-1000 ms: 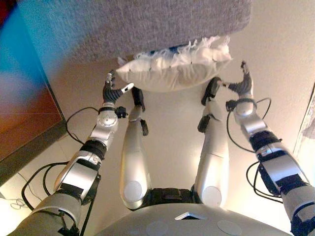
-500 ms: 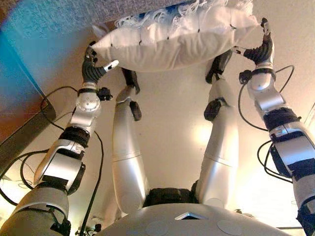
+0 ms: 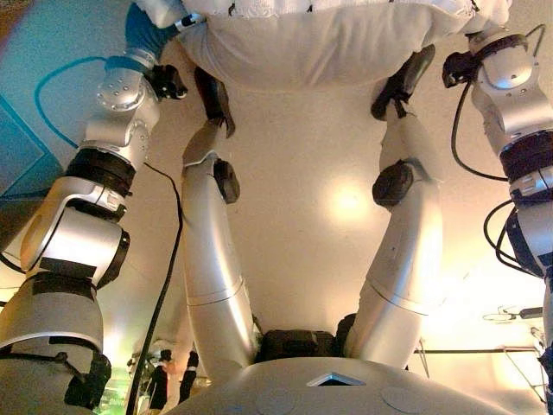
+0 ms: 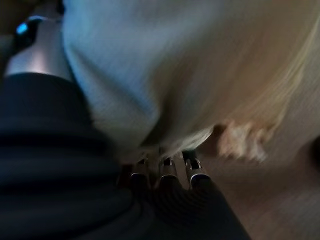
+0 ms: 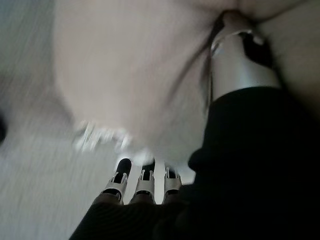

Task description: Pick up the cushion and take it to the sofa

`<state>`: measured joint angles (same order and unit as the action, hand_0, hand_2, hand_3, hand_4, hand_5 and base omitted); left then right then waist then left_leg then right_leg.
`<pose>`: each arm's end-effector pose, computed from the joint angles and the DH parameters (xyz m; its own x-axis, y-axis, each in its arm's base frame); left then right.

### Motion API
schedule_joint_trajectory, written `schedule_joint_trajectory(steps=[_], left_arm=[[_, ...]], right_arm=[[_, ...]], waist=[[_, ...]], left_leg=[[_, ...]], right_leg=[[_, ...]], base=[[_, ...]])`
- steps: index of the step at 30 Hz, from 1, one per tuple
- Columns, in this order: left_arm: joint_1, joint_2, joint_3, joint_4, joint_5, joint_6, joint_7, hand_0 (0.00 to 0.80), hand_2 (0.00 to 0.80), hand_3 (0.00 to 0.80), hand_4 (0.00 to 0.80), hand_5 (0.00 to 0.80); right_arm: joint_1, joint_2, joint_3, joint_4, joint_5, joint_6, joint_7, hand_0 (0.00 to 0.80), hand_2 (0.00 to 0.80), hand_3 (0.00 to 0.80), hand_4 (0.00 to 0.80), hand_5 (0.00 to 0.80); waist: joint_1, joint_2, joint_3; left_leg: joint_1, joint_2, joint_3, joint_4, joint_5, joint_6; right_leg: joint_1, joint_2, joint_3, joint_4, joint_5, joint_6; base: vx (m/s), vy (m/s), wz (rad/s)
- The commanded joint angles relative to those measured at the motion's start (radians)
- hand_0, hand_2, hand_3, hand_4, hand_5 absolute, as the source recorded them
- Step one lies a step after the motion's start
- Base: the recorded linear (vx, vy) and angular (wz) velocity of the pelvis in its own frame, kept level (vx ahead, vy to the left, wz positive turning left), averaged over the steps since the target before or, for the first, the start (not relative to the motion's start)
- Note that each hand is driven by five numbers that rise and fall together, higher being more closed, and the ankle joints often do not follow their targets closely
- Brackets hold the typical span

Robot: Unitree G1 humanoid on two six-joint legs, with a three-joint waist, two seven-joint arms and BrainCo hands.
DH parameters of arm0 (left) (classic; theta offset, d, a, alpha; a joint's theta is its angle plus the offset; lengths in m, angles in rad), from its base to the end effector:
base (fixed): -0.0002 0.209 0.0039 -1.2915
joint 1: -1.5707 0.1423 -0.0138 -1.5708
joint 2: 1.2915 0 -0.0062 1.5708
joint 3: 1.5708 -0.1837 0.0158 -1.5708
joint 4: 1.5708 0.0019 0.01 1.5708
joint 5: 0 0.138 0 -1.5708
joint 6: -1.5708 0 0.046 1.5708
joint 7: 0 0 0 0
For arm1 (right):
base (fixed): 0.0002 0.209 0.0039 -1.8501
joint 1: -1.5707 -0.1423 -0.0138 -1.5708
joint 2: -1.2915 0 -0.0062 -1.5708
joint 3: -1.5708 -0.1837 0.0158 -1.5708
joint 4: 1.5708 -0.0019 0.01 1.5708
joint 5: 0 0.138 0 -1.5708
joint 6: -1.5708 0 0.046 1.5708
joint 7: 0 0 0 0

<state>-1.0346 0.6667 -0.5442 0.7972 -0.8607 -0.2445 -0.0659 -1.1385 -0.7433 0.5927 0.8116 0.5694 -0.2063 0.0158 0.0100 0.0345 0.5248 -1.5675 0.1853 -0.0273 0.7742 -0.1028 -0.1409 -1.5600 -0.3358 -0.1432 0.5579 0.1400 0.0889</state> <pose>0.3510 0.2161 0.2093 0.9333 -0.1712 0.3157 0.1466 0.9841 0.1003 0.3519 -0.2242 0.2440 0.9277 0.1668 0.3339 -0.0047 0.8998 -0.4363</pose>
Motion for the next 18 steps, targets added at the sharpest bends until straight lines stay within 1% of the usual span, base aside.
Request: schedule_joint_trajectory(steps=[1, 3, 4, 6, 7, 9, 11, 12, 13, 14, 15, 16, 18], left_arm=[[0.000, -0.081, -0.015, -0.131, -0.067, -0.024, -0.095, 0.800, 0.800, 0.800, 0.800, 0.800], [0.005, -0.096, -0.015, -0.169, -0.115, -0.032, -0.120, 0.800, 0.800, 0.800, 0.800, 0.800], [0.019, -0.108, -0.012, -0.205, -0.128, -0.037, -0.112, 0.800, 0.800, 0.800, 0.800, 0.800], [0.033, -0.115, -0.008, -0.227, -0.138, -0.046, -0.116, 0.800, 0.800, 0.800, 0.800, 0.800], [0.065, -0.126, 0.001, -0.264, -0.152, -0.056, -0.122, 0.800, 0.800, 0.800, 0.800, 0.800], [0.101, -0.140, 0.016, -0.295, -0.164, -0.069, -0.121, 0.800, 0.800, 0.800, 0.800, 0.800], [0.181, -0.175, 0.051, -0.339, -0.156, -0.114, -0.125, 0.800, 0.800, 0.800, 0.800, 0.800], [0.193, -0.179, 0.055, -0.345, -0.156, -0.125, -0.125, 0.800, 0.800, 0.800, 0.800, 0.800], [0.279, -0.215, 0.074, -0.381, -0.144, -0.188, -0.129, 0.800, 0.800, 0.800, 0.800, 0.800], [0.329, -0.230, 0.080, -0.411, -0.125, -0.224, -0.124, 0.800, 0.800, 0.800, 0.800, 0.800], [0.350, -0.237, 0.082, -0.425, -0.115, -0.237, -0.121, 0.800, 0.800, 0.800, 0.800, 0.800], [0.412, -0.253, 0.082, -0.469, -0.085, -0.269, -0.107, 0.800, 0.800, 0.800, 0.800, 0.800], [0.483, -0.277, 0.087, -0.526, -0.044, -0.286, -0.092, 0.800, 0.800, 0.800, 0.800, 0.800]], right_arm=[[-0.023, 0.033, 0.067, -0.211, 0.123, -0.007, 0.161, 0.800, 0.800, 0.800, 0.800, 0.800], [-0.018, 0.041, 0.058, -0.240, 0.170, -0.007, 0.204, 0.800, 0.800, 0.800, 0.800, 0.800], [-0.009, 0.052, 0.046, -0.275, 0.190, -0.012, 0.211, 0.800, 0.800, 0.800, 0.800, 0.800], [-0.002, 0.059, 0.033, -0.298, 0.205, -0.012, 0.212, 0.800, 0.800, 0.800, 0.800, 0.800], [0.023, 0.072, 0.011, -0.334, 0.193, -0.019, 0.190, 0.800, 0.800, 0.800, 0.800, 0.800], [0.055, 0.082, -0.014, -0.365, 0.172, -0.023, 0.166, 0.800, 0.800, 0.800, 0.800, 0.800], [0.131, 0.111, -0.064, -0.400, 0.144, -0.057, 0.133, 0.800, 0.800, 0.800, 0.800, 0.800], [0.143, 0.115, -0.071, -0.405, 0.134, -0.060, 0.127, 0.800, 0.800, 0.800, 0.800, 0.800], [0.230, 0.134, -0.100, -0.435, 0.074, -0.088, 0.098, 0.800, 0.800, 0.800, 0.800, 0.800], [0.281, 0.142, -0.112, -0.459, 0.034, -0.105, 0.078, 0.800, 0.800, 0.800, 0.800, 0.800], [0.301, 0.144, -0.115, -0.469, 0.017, -0.113, 0.068, 0.800, 0.800, 0.800, 0.800, 0.800], [0.372, 0.153, -0.127, -0.502, -0.023, -0.137, 0.037, 0.800, 0.800, 0.800, 0.800, 0.800], [0.452, 0.164, -0.142, -0.555, -0.070, -0.146, -0.007, 0.800, 0.800, 0.800, 0.800, 0.800]], waist=[[0.004, 0.036, -0.005], [0.006, 0.038, -0.005], [0.007, 0.037, -0.005], [0.007, 0.037, -0.005], [0.006, 0.035, -0.005], [0.005, 0.029, -0.005], [-0.001, 0.021, -0.005], [-0.003, 0.017, -0.005], [-0.008, 0.001, -0.005], [-0.009, -0.007, -0.005], [-0.009, -0.008, -0.005], [-0.012, -0.013, -0.005], [-0.011, -0.023, -0.005]], left_leg=[[-0.002, 0.013, -0.051, -0.188, 0.100, -0.002], [-0.002, 0.009, -0.059, -0.193, 0.101, -0.006], [-0.002, 0.011, -0.063, -0.195, 0.102, -0.009], [-0.002, 0.012, -0.066, -0.194, 0.103, -0.012], [-0.002, 0.014, -0.071, -0.191, 0.108, -0.015], [-0.002, 0.018, -0.075, -0.183, 0.113, -0.015], [-0.001, 0.027, -0.078, -0.157, 0.126, -0.015], [0.004, 0.029, -0.073, -0.156, 0.127, -0.016], [0.076, 0.042, -0.060, -0.149, 0.109, -0.027], [0.127, 0.049, -0.048, -0.158, 0.112, -0.028], [0.149, 0.053, -0.044, -0.165, 0.115, -0.028], [0.238, 0.065, -0.031, -0.188, 0.127, -0.031], [0.390, 0.069, -0.012, -0.242, 0.143, -0.030]], right_leg=[[-0.010, -0.062, 0.072, 0.077, -0.093, 0.089], [-0.010, -0.065, 0.071, 0.074, -0.094, 0.092], [-0.010, -0.070, 0.068, 0.067, -0.092, 0.096], [-0.010, -0.072, 0.067, 0.062, -0.089, 0.098], [-0.010, -0.073, 0.065, 0.051, -0.078, 0.100], [-0.010, -0.072, 0.066, 0.046, -0.068, 0.102], [-0.010, -0.070, 0.071, 0.040, -0.043, 0.105], [-0.010, -0.069, 0.076, 0.040, -0.039, 0.106], [0.032, -0.065, 0.097, 0.060, -0.050, 0.121], [0.075, -0.064, 0.098, 0.047, -0.044, 0.124], [0.097, -0.064, 0.094, 0.038, -0.040, 0.124], [0.188, -0.060, 0.084, 0.001, -0.024, 0.127], [0.344, -0.049, 0.062, -0.058, -0.007, 0.133]], base=[[0.037, -0.042, 0.06], [0.026, -0.054, 0.05], [0.003, -0.049, 0.08], [-0.012, -0.051, 0.06], [-0.044, -0.057, 0.03], [-0.068, -0.053, 0.02], [-0.115, -0.040, -0.02], [-0.055, -0.082, -0.05], [-0.008, -0.089, -0.05], [0.002, -0.090, -0.07], [-0.029, -0.077, -0.04], [-0.029, -0.093, -0.05], [-0.014, -0.133, -0.03]])
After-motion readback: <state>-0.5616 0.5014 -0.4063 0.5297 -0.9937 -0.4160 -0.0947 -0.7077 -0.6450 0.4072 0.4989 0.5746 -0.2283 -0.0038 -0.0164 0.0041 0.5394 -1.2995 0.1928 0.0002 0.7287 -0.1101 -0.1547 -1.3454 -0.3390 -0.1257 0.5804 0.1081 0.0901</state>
